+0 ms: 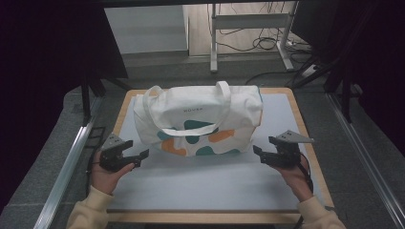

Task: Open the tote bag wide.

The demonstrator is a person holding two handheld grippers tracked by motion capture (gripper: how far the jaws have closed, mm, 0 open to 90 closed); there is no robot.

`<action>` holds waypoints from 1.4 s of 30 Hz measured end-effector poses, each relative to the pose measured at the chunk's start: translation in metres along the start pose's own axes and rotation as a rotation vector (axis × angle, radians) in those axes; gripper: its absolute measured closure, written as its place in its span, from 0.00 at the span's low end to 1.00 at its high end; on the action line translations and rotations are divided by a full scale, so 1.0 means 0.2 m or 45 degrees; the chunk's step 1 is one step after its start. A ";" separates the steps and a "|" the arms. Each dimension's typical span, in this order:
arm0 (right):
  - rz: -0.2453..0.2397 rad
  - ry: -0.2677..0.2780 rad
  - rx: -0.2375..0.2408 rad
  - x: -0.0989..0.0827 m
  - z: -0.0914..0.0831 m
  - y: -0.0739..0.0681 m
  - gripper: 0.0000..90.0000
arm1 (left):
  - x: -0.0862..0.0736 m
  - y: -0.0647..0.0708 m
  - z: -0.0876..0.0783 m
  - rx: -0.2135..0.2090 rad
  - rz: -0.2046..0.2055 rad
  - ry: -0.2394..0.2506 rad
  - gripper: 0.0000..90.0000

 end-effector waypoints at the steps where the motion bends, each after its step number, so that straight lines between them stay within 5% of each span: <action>1: 0.000 0.006 -0.002 0.02 0.00 0.00 0.29 | 0.01 0.00 0.00 0.000 -0.001 0.004 0.26; 26: -0.071 0.069 0.002 0.34 0.00 0.00 0.32 | 0.27 -0.02 -0.01 -0.034 -0.011 0.077 0.35; 30: -0.092 0.071 0.004 0.41 0.02 -0.01 0.34 | 0.30 -0.03 0.02 -0.079 -0.014 0.085 0.38; 34: -0.108 0.064 0.019 0.45 0.03 -0.01 0.41 | 0.32 -0.02 0.02 -0.116 -0.010 0.114 0.55; 39: -0.135 0.083 0.016 0.46 0.03 -0.01 0.70 | 0.33 0.00 -0.01 -0.111 0.022 0.166 0.83; 42: -0.143 0.126 0.003 0.46 0.00 -0.01 0.85 | 0.32 0.01 -0.03 -0.113 0.047 0.198 0.89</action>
Point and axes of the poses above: each handheld gripper's, and its own axes: z roughly forward along the jaws, x roughly out of its top, y roughly to its right, the point moved 2 cm from there along z, roughly forward along the jaws, and after that the axes turned 14 degrees about x, right-handed, at the moved point
